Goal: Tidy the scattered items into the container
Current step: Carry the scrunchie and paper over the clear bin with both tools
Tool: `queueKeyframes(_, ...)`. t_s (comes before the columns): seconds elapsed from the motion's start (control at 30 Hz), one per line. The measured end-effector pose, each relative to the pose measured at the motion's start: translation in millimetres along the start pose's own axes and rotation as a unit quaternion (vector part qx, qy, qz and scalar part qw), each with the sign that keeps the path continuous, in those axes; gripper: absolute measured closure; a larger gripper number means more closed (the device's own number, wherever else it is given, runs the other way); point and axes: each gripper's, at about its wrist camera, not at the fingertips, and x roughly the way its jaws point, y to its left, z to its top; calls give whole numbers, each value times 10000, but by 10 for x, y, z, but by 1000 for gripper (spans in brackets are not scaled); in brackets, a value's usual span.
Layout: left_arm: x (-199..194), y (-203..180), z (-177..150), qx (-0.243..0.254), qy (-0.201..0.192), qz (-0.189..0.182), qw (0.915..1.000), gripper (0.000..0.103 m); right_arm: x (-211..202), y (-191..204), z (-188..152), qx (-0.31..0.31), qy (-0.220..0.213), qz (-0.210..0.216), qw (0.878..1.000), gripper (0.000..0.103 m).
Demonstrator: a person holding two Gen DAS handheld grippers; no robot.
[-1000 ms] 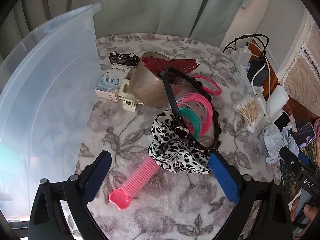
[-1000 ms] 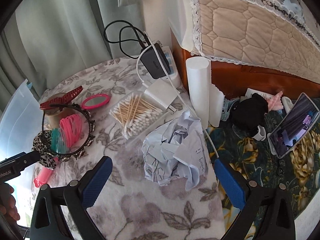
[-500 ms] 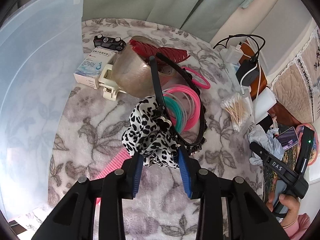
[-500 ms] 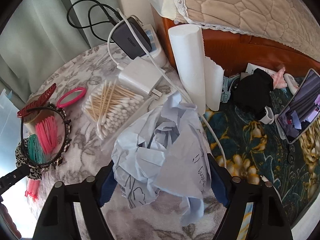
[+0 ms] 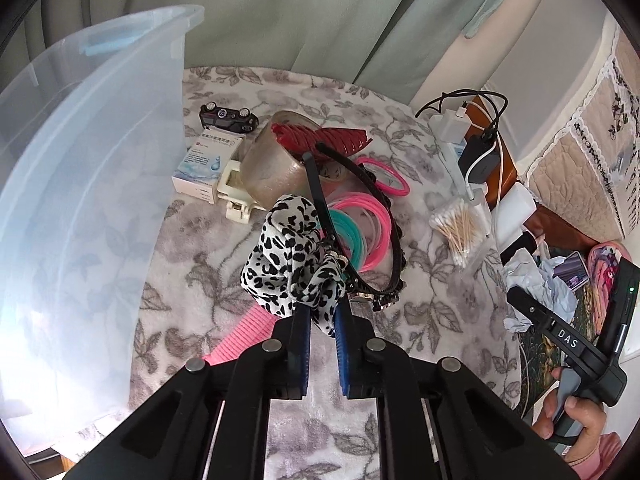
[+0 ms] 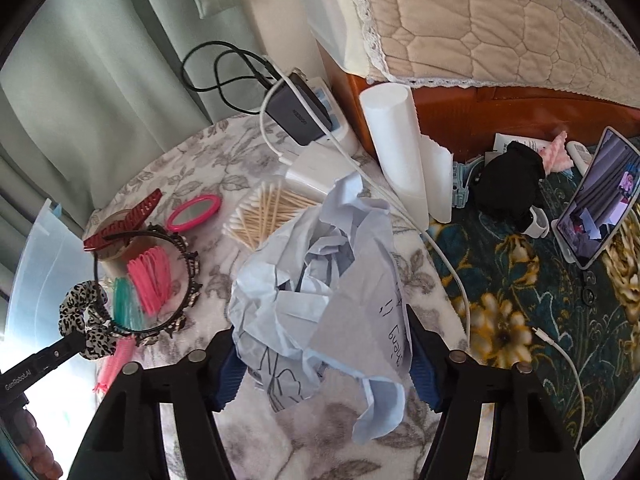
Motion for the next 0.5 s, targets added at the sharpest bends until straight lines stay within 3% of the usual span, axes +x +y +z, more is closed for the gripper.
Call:
queueKeyframes(0.27, -569, 60, 55, 124, -701, -183, 9973, 92, -409, 513, 27, -587, -272, 401, 9971, 32)
queueKeyframes(0.5, -974, 72, 122, 88, -1284, -314, 9912, 92, -816, 1007, 92, -1185, -647, 830, 9874, 32)
